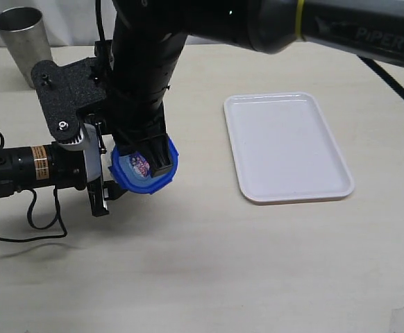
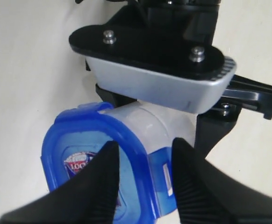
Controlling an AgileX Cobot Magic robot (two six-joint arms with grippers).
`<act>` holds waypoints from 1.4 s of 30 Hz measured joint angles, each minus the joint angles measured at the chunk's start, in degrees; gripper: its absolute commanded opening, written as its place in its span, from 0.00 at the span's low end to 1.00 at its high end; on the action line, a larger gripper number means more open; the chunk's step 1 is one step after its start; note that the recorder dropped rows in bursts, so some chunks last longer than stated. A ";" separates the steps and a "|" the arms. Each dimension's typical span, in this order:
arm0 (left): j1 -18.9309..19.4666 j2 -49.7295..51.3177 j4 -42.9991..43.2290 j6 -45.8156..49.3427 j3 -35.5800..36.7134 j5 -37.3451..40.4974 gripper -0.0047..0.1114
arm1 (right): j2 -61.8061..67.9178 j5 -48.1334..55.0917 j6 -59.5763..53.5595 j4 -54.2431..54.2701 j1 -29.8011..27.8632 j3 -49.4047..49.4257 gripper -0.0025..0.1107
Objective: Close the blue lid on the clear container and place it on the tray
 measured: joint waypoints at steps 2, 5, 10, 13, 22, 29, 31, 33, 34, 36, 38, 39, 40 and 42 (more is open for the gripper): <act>0.00 0.00 0.00 -0.11 0.00 0.00 0.04 | 0.00 0.00 0.00 -0.67 0.24 0.00 0.31; 0.00 0.00 0.00 -0.11 0.00 0.00 0.04 | 0.00 0.00 0.00 -1.42 0.41 0.00 0.31; 0.00 0.00 0.00 -0.11 0.00 0.00 0.04 | 0.00 0.00 -0.11 -1.42 0.41 0.00 0.31; 0.00 0.00 0.00 -0.11 0.00 0.00 0.04 | 0.00 0.00 -0.11 -1.42 0.41 0.00 0.31; 0.00 0.00 0.10 -0.11 0.00 0.00 0.04 | 0.00 -0.05 -0.34 -1.42 0.45 0.00 0.20; 0.00 0.00 0.18 -0.11 0.00 0.00 0.04 | 0.08 -0.05 -0.22 -1.42 0.54 0.00 0.21; 0.00 0.00 0.22 -0.11 0.00 0.00 0.04 | 0.12 0.05 0.03 -1.42 0.54 0.00 0.21; 0.00 -0.30 0.32 -0.11 0.00 0.33 0.04 | 0.12 0.05 0.15 -1.42 0.58 0.00 0.21; 0.00 -0.44 0.59 -0.23 0.00 0.72 0.04 | 0.12 0.05 0.24 -1.42 0.58 0.00 0.21; 0.00 -0.67 0.98 -0.35 0.00 1.10 0.04 | 0.12 -0.07 0.93 -1.42 0.58 0.00 0.21; 0.00 -0.72 1.11 -0.46 0.00 1.09 0.04 | 0.12 -0.07 1.41 -1.42 0.58 0.00 0.21; 0.00 -0.72 1.11 -0.46 0.00 1.20 0.04 | 0.12 -0.07 1.72 -1.72 0.67 0.00 0.21; 0.00 -0.72 1.11 -0.46 0.00 1.20 0.04 | 0.12 -0.07 1.99 -1.93 0.67 0.00 0.21; 0.00 -0.81 1.24 -0.46 0.00 1.20 0.04 | 0.12 -0.07 2.51 -2.07 0.81 0.00 0.21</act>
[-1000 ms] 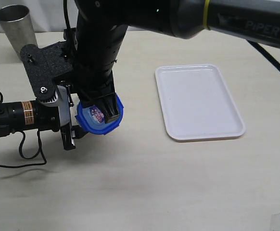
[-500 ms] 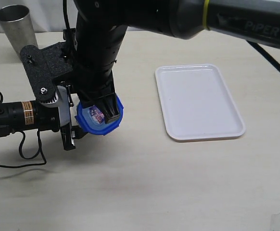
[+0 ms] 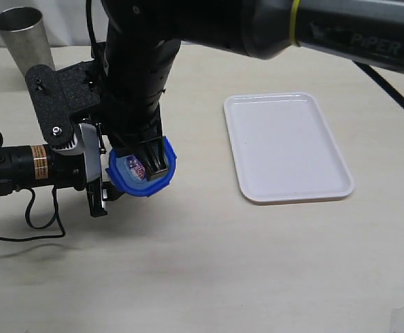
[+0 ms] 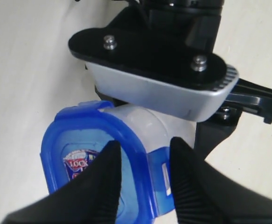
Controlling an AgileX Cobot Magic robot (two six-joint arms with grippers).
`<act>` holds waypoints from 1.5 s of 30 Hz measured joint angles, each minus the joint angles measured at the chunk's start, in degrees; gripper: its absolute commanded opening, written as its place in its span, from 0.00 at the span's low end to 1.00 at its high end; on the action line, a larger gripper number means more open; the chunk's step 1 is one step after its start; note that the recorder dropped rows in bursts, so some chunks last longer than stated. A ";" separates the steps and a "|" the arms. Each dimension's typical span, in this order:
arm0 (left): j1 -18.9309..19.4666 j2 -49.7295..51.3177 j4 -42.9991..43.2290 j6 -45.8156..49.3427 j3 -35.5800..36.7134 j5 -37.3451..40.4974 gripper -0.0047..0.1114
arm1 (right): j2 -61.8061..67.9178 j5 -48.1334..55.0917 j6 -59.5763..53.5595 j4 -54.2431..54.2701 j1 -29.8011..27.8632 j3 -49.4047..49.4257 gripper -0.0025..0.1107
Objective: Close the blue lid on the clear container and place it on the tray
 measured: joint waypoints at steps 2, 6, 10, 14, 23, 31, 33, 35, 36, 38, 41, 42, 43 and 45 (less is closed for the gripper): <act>0.00 0.00 0.00 -0.03 0.00 0.11 0.04 | 0.00 0.00 0.15 -0.10 0.00 0.00 0.22; 0.00 0.00 0.00 -0.13 0.00 0.11 0.04 | -0.11 0.00 0.38 -0.26 0.00 0.00 0.37; 0.00 0.00 -0.10 -1.55 0.00 -0.01 0.04 | -0.36 -0.13 1.80 -0.26 0.00 0.27 0.50; 0.00 0.00 -0.02 -3.25 0.00 -0.59 0.04 | -0.82 -0.73 3.10 -0.26 0.00 0.51 0.50; 0.00 -0.40 0.13 -4.22 0.00 -4.08 0.04 | -3.91 -0.49 3.46 -1.00 0.00 1.09 0.50; 0.00 -0.40 0.26 -4.22 0.00 -4.20 0.04 | -5.25 -3.81 4.50 -1.13 0.00 1.09 0.50; 0.00 -0.40 0.26 -4.22 0.00 -4.20 0.04 | -5.25 -3.68 4.50 -1.13 0.00 1.09 0.50; 0.00 -0.40 0.26 -4.22 0.00 -4.20 0.04 | -5.25 -3.00 4.50 -1.13 0.00 1.09 0.50; 0.00 -0.40 0.26 -4.22 0.00 -4.20 0.04 | -5.25 -2.40 4.50 -1.36 0.00 1.09 0.48; 0.00 -0.40 0.26 -4.24 0.00 -4.20 0.04 | -4.80 -0.56 3.88 -1.75 0.00 1.09 0.40; 0.00 -0.40 0.26 -4.24 0.00 -4.20 0.04 | -4.40 -0.11 3.50 -2.40 0.00 1.09 0.38; 0.00 -0.40 0.26 -4.24 0.00 -4.20 0.04 | -4.27 -0.01 3.39 -2.40 0.00 1.09 0.38; 0.00 -0.40 0.37 -4.24 0.00 -3.98 0.04 | -3.92 -0.01 3.36 -2.53 0.00 1.09 0.38; 0.00 -0.40 0.46 -4.24 0.00 -3.48 0.04 | -3.66 -0.12 3.36 -2.61 0.00 1.09 0.38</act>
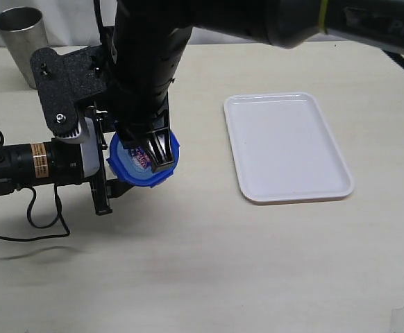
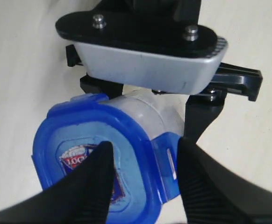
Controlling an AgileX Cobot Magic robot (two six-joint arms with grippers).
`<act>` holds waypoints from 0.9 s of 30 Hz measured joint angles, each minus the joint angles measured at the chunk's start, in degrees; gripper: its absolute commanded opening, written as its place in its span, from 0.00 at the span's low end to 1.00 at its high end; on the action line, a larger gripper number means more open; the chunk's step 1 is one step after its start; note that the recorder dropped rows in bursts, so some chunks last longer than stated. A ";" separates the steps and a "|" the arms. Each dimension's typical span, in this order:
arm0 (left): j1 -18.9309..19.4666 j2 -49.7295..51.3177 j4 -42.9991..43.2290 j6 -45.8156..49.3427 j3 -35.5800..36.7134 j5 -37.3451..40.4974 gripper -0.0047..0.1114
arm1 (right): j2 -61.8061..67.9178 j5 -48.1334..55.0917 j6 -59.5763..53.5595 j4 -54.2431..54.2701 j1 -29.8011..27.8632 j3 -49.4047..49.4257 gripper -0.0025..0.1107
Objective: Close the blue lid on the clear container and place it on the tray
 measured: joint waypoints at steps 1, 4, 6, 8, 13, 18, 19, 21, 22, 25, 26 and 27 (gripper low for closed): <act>0.00 0.00 0.00 0.00 0.00 0.46 0.04 | 0.37 0.00 0.00 -0.05 0.00 0.00 0.38; 0.00 0.00 0.23 0.00 0.00 1.65 0.04 | 1.00 0.00 0.00 -0.28 0.00 0.00 0.38; 0.00 0.00 0.23 0.00 0.00 1.74 0.04 | 0.99 0.00 0.00 -0.21 0.00 0.00 0.36; 0.00 0.00 0.23 0.23 0.00 1.88 0.04 | 1.11 -0.22 -0.12 0.42 0.00 0.00 0.33; 0.00 0.00 0.23 0.23 0.00 2.97 0.04 | 2.23 -0.01 -0.88 1.06 0.00 -0.48 0.32; 0.00 0.00 0.01 0.45 0.00 3.12 0.04 | 2.73 0.32 -1.56 1.48 0.00 -0.98 0.31; 0.00 0.00 0.01 0.57 0.00 3.12 0.04 | 2.83 0.32 -1.79 1.58 0.00 -0.98 0.29; 0.00 0.00 0.11 1.24 0.00 3.25 0.04 | 2.83 0.77 -2.22 1.71 0.00 -1.09 0.28; 0.00 0.00 0.11 1.36 0.00 3.25 0.04 | 2.83 0.75 -2.46 1.71 0.00 -1.09 0.28; 0.00 0.00 0.11 1.47 0.00 3.25 0.04 | 2.83 0.75 -2.84 1.71 0.00 -0.86 0.28; 0.00 0.00 0.11 1.56 0.00 3.25 0.04 | 2.83 0.48 -2.93 1.71 0.00 -0.46 0.28; 0.00 0.00 0.11 1.56 0.00 3.25 0.04 | 2.83 0.21 -3.07 1.71 0.00 -0.08 0.28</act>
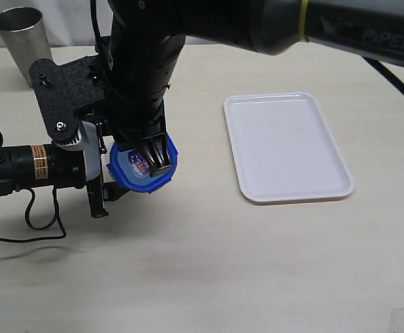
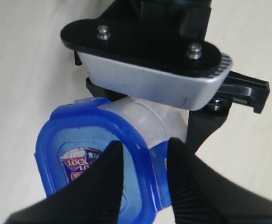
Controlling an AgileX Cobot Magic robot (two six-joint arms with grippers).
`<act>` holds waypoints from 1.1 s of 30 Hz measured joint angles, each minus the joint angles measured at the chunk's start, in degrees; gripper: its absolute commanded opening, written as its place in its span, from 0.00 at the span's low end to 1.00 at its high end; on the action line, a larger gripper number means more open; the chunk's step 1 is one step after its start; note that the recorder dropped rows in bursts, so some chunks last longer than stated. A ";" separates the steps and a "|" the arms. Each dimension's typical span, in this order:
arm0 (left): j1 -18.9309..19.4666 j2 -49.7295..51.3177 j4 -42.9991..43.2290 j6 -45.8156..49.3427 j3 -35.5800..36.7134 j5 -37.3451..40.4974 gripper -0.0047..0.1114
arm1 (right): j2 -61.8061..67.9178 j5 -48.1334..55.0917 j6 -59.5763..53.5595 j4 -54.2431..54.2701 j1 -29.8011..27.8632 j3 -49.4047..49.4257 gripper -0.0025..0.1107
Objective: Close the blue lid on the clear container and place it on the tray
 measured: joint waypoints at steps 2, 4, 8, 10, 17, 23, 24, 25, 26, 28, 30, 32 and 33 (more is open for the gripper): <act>0.00 0.00 0.00 0.13 0.00 0.11 0.04 | -0.10 -0.57 -0.29 0.00 0.00 0.67 0.25; 0.00 0.00 0.00 0.67 0.00 0.24 0.04 | -0.24 -0.86 -0.69 0.00 0.00 1.05 0.18; 0.00 0.00 0.00 1.34 0.00 0.35 0.04 | -0.24 -0.86 -1.49 0.00 0.00 1.17 0.16; 0.00 0.00 0.00 1.34 0.00 0.35 0.04 | -0.24 -0.86 -1.50 0.00 0.00 1.17 0.16; 0.00 0.00 0.00 1.34 0.00 0.44 0.04 | 0.41 -0.86 -1.57 0.00 0.00 1.17 0.10; 0.00 0.00 0.00 1.45 0.00 0.47 0.04 | 0.54 -0.74 -1.62 0.20 0.00 1.17 0.08; 0.00 0.00 0.00 1.45 0.00 0.47 0.04 | 0.54 -0.74 -1.84 0.41 0.00 1.17 0.06; 0.00 0.00 0.00 1.53 0.00 0.47 0.04 | 0.56 -0.74 -2.51 0.99 0.00 1.17 0.06; 0.00 0.00 0.11 1.67 0.00 0.47 0.04 | 0.67 -0.63 -3.07 1.55 0.00 1.17 0.06; 0.00 0.00 0.25 1.88 0.00 0.47 0.04 | 0.67 -0.39 -4.19 2.07 -0.20 1.17 0.06; 0.00 0.00 0.49 2.11 0.00 0.47 0.04 | 0.69 0.00 -4.56 2.32 -0.20 1.17 0.06; 0.00 0.00 0.85 2.49 0.00 0.57 0.04 | 0.79 0.44 -4.67 2.43 -0.20 1.17 0.06; 0.00 0.00 1.01 2.61 0.00 0.57 0.04 | 0.79 0.67 -4.67 2.51 -0.20 1.17 0.06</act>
